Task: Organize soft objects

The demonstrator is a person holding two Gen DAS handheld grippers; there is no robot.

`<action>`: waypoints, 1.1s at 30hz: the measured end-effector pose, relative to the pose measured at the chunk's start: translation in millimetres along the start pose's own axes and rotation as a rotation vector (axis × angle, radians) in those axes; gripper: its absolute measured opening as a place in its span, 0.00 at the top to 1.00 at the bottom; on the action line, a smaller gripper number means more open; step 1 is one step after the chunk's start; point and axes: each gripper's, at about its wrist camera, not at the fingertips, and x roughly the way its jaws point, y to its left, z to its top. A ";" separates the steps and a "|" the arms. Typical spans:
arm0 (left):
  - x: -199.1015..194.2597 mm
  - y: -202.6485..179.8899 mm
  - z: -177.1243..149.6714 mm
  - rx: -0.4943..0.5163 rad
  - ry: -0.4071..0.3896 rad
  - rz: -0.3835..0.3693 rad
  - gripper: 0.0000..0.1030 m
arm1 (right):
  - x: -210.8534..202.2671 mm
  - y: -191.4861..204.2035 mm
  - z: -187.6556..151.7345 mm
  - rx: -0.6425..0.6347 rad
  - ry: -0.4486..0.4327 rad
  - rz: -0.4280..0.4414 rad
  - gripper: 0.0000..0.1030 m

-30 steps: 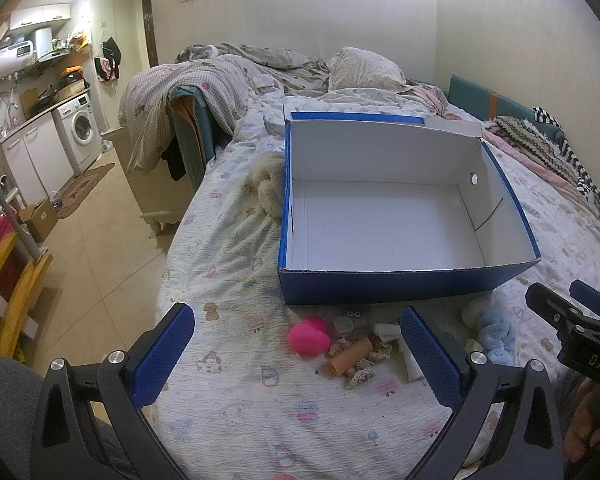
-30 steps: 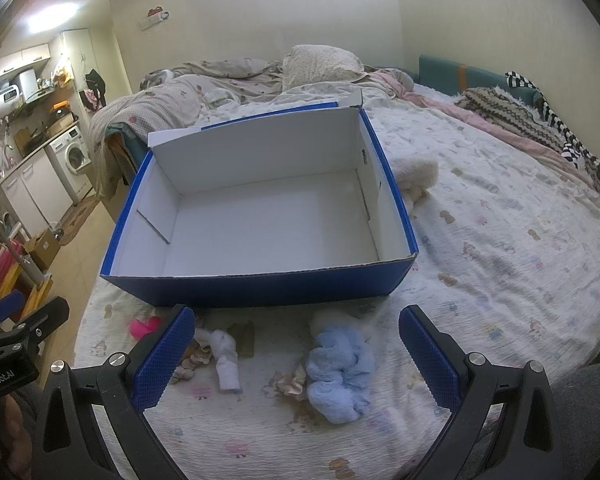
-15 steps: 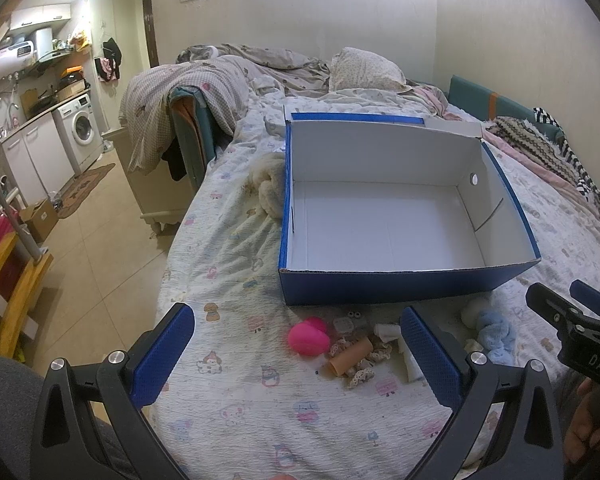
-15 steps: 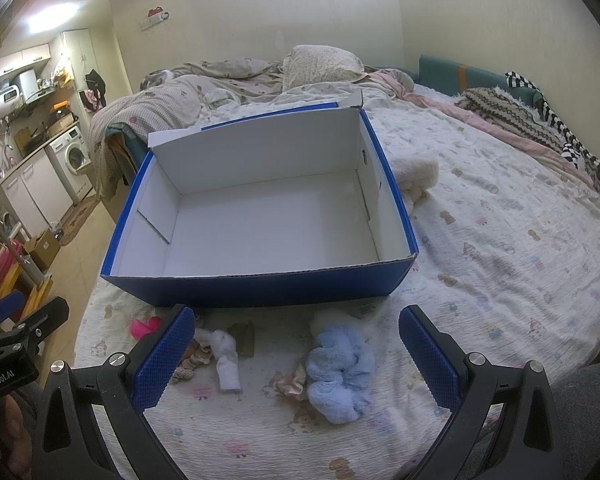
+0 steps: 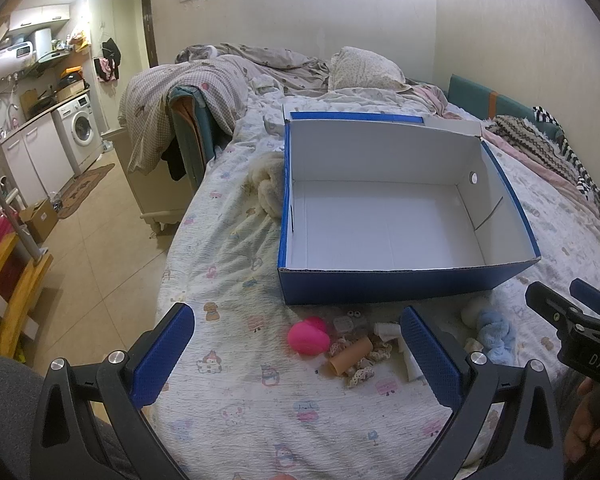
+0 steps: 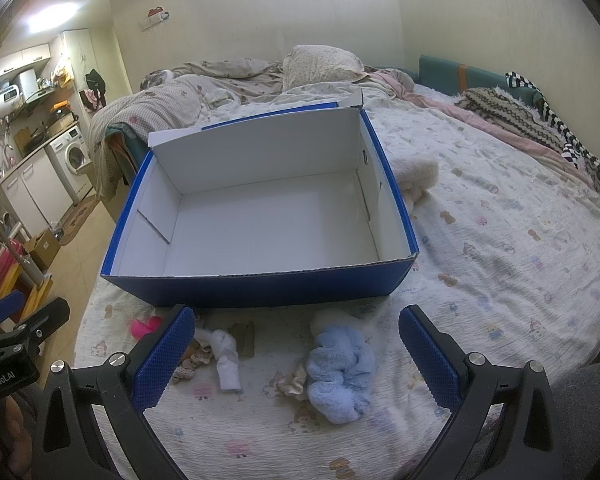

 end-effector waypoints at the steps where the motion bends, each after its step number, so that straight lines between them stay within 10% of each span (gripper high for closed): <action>1: -0.1 0.2 0.0 0.000 0.000 0.000 0.00 | 0.0 0.1 0.0 0.000 0.000 0.000 0.00; 33: 0.7 -1.8 -1.9 -0.001 0.005 0.001 0.00 | 2.7 4.7 -3.4 -0.009 0.014 -0.001 0.00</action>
